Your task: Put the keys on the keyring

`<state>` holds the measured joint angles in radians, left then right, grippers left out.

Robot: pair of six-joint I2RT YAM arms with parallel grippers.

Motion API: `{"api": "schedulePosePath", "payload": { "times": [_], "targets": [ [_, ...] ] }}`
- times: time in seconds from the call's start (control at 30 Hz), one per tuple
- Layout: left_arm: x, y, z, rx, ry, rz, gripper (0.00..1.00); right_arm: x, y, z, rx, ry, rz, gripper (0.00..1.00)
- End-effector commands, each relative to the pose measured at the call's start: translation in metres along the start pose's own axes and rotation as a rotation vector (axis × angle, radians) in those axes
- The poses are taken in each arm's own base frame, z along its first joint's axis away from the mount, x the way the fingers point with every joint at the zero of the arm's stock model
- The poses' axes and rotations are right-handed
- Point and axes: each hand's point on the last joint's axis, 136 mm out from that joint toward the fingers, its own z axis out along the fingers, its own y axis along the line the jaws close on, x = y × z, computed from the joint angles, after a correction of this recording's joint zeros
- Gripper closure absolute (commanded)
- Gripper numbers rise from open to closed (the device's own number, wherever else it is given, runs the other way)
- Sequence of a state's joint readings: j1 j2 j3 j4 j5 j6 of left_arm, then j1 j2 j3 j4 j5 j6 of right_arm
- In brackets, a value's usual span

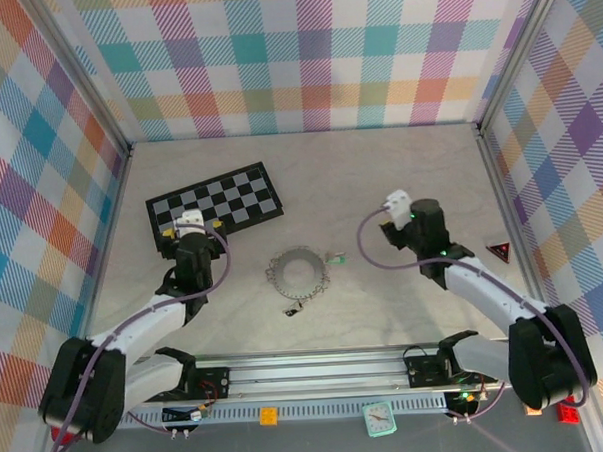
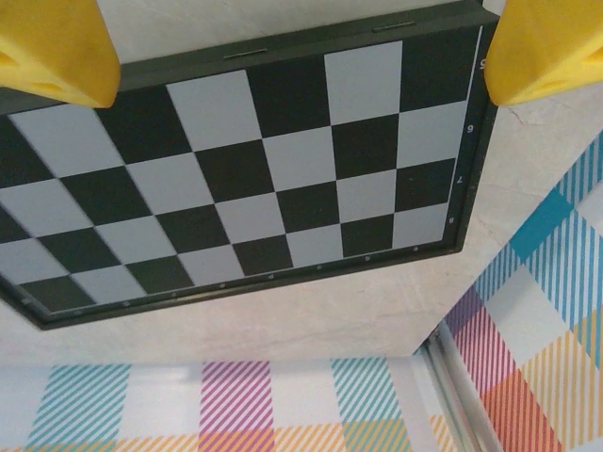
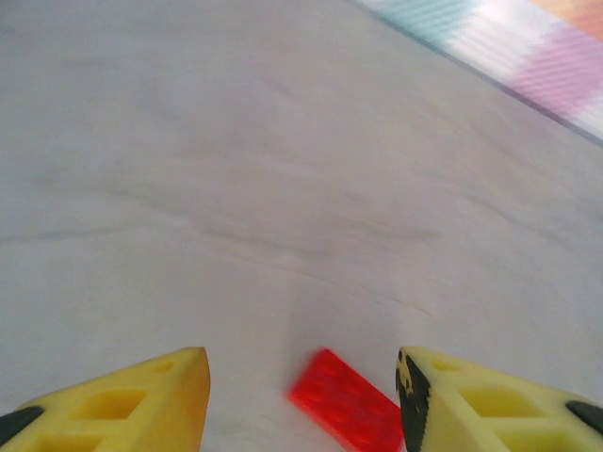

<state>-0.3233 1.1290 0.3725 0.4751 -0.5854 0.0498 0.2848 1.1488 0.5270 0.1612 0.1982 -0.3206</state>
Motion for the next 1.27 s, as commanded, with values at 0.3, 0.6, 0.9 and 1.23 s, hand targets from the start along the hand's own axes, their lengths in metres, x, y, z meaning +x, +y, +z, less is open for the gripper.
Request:
{"api": "schedulePosePath", "payload": {
  "times": [0.3, 0.6, 0.9, 1.23],
  "targets": [
    [0.024, -0.004, 0.042, 0.012, -0.105, -0.042, 0.02, 0.027, -0.045, 0.043, 0.078, -0.218, 0.36, 0.5],
    [0.041, -0.01, 0.065, 0.092, 0.005, -0.058, 0.0, 0.034, -0.05, 0.056, -0.007, -0.175, 0.428, 0.45],
    [0.043, 0.0, 0.071, 0.052, 0.033, -0.098, 0.0, 0.034, -0.052, 0.056, -0.007, -0.174, 0.433, 0.45],
    [0.045, 0.0, 0.074, 0.087, 0.055, -0.116, 0.0, 0.034, -0.054, 0.056, 0.005, -0.17, 0.44, 0.01]
  ]
}}
